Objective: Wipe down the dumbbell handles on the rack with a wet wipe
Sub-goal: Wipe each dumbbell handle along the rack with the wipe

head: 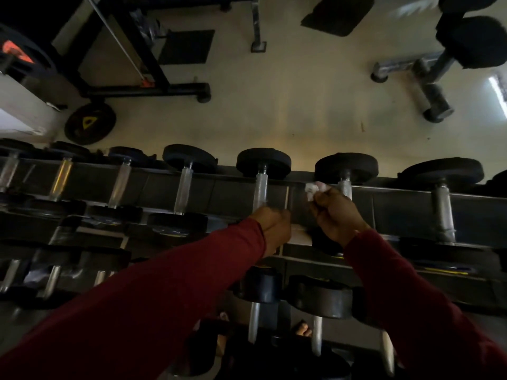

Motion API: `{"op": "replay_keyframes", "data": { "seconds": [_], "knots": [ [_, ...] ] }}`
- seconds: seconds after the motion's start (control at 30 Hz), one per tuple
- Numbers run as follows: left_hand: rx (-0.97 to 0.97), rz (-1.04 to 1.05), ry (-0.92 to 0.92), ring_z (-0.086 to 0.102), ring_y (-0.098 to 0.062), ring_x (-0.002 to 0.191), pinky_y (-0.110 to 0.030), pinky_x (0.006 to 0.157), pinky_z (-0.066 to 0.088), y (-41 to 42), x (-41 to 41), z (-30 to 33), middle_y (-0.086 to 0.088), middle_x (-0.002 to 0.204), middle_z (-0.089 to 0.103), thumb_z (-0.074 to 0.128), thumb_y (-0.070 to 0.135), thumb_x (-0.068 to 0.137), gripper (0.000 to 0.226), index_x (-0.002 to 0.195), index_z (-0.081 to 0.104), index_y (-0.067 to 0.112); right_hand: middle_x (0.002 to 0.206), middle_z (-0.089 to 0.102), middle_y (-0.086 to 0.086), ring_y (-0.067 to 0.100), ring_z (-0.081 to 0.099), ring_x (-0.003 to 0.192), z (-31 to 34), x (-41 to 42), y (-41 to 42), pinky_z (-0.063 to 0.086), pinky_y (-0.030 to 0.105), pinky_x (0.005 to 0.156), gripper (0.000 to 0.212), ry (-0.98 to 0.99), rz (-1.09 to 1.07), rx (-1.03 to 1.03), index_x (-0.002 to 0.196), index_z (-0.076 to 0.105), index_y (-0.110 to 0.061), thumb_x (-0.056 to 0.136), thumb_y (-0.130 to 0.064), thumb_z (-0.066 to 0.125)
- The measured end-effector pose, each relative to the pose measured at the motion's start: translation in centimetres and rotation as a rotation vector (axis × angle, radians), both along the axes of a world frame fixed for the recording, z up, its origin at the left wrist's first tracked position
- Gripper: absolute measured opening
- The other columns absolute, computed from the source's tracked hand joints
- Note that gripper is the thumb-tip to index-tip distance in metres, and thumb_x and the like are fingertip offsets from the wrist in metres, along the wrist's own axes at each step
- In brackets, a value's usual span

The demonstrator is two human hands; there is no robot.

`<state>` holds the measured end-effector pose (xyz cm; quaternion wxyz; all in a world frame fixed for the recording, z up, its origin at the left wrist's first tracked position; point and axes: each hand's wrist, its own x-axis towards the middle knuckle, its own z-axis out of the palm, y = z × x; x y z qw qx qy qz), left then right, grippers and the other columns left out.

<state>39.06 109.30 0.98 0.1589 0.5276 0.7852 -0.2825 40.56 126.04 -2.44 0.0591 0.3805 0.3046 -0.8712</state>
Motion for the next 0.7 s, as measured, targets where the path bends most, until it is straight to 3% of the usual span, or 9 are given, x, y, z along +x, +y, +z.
{"op": "replay_keyframes", "data": {
  "seconds": [0.07, 0.13, 0.27, 0.37, 0.47, 0.53, 0.6, 0.63, 0.7],
  "knots": [
    [0.107, 0.046, -0.041, 0.059, -0.03, 0.097, -0.036, 0.064, 0.042, -1.7, -0.4, -0.7, -0.012, 0.114, 0.052, 0.06, 0.04, 0.09, 0.044, 0.118, 0.058, 0.005, 0.12, 0.068, 0.011, 0.021, 0.067, 0.109, 0.0, -0.2, 0.1, 0.057, 0.031, 0.085, 0.028, -0.027, -0.016, 0.003, 0.118, 0.063, -0.011, 0.099, 0.001, 0.045],
    [0.158, 0.073, -0.072, 0.055, -0.028, 0.102, -0.036, 0.066, 0.045, -3.2, -0.6, -1.5, -0.01, 0.118, 0.048, 0.057, 0.049, 0.091, 0.053, 0.123, 0.054, 0.007, 0.118, 0.069, 0.01, 0.022, 0.066, 0.108, 0.1, -0.2, 0.1, 0.057, 0.032, 0.084, 0.026, -0.027, 0.009, 0.033, 0.115, 0.064, -0.011, 0.099, 0.001, 0.047],
    [0.271, 0.19, -0.111, 0.047, -0.024, 0.114, -0.039, 0.082, 0.05, -4.2, -0.5, -2.4, -0.005, 0.124, 0.041, 0.06, 0.054, 0.087, 0.061, 0.129, 0.05, 0.011, 0.114, 0.073, 0.007, 0.021, 0.068, 0.107, 0.2, -0.5, -0.6, 0.056, 0.036, 0.09, 0.024, -0.048, 0.13, 0.195, 0.113, 0.068, -0.014, 0.097, -0.004, 0.053],
    [0.391, 0.401, -0.194, 0.041, -0.02, 0.122, -0.04, 0.099, 0.043, -4.8, -0.2, -2.5, 0.0, 0.13, 0.04, 0.065, 0.065, 0.076, 0.068, 0.126, 0.052, 0.021, 0.115, 0.073, 0.008, 0.022, 0.069, 0.107, -0.2, -0.8, -0.9, 0.055, 0.037, 0.095, 0.024, -0.085, 0.208, 0.234, 0.115, 0.068, -0.013, 0.096, -0.006, 0.056],
    [0.706, 0.778, -0.299, 0.043, -0.01, 0.111, -0.038, 0.096, 0.043, -5.4, 0.6, -2.8, 0.012, 0.115, 0.047, 0.056, 0.075, 0.075, 0.047, 0.1, 0.059, 0.035, 0.115, 0.071, 0.012, 0.025, 0.068, 0.108, -0.1, -0.6, -1.2, 0.055, 0.037, 0.096, 0.02, -0.066, 0.213, 0.206, 0.111, 0.066, -0.009, 0.092, -0.009, 0.062],
    [1.021, 1.179, -0.342, 0.048, -0.01, 0.1, -0.038, 0.09, 0.047, -4.9, 0.6, -3.7, 0.012, 0.1, 0.053, 0.049, 0.072, 0.081, 0.039, 0.084, 0.06, 0.034, 0.113, 0.071, 0.012, 0.025, 0.069, 0.105, 0.1, -0.4, -1.7, 0.057, 0.034, 0.087, 0.018, -0.002, 0.262, 0.214, 0.108, 0.065, -0.009, 0.091, -0.01, 0.064],
    [1.35, 1.63, -0.271, 0.056, -0.019, 0.092, -0.048, 0.088, 0.049, -3.7, -0.1, -3.9, 0.005, 0.088, 0.061, 0.043, 0.071, 0.082, 0.045, 0.076, 0.063, 0.031, 0.108, 0.071, 0.01, 0.023, 0.07, 0.101, -0.4, -0.5, -2.6, 0.058, 0.037, 0.088, 0.012, 0.027, 0.354, 0.33, 0.102, 0.068, -0.011, 0.092, -0.009, 0.064],
    [1.414, 1.803, -0.203, 0.057, -0.022, 0.093, -0.05, 0.09, 0.047, -3.2, -0.5, -4.0, 0.001, 0.088, 0.064, 0.04, 0.068, 0.084, 0.047, 0.078, 0.066, 0.029, 0.108, 0.071, 0.009, 0.023, 0.07, 0.101, -0.9, -0.7, -3.1, 0.057, 0.041, 0.092, 0.01, 0.022, 0.394, 0.424, 0.1, 0.069, -0.014, 0.092, -0.009, 0.064],
    [1.304, 2.022, -0.033, 0.054, -0.027, 0.102, -0.048, 0.097, 0.043, -2.6, -1.3, -3.8, -0.008, 0.103, 0.065, 0.038, 0.054, 0.091, 0.049, 0.097, 0.071, 0.017, 0.111, 0.069, 0.004, 0.019, 0.068, 0.103, -2.0, -1.6, -4.2, 0.056, 0.043, 0.094, 0.017, -0.022, 0.448, 0.596, 0.105, 0.068, -0.021, 0.091, -0.013, 0.067]
  ]
}}
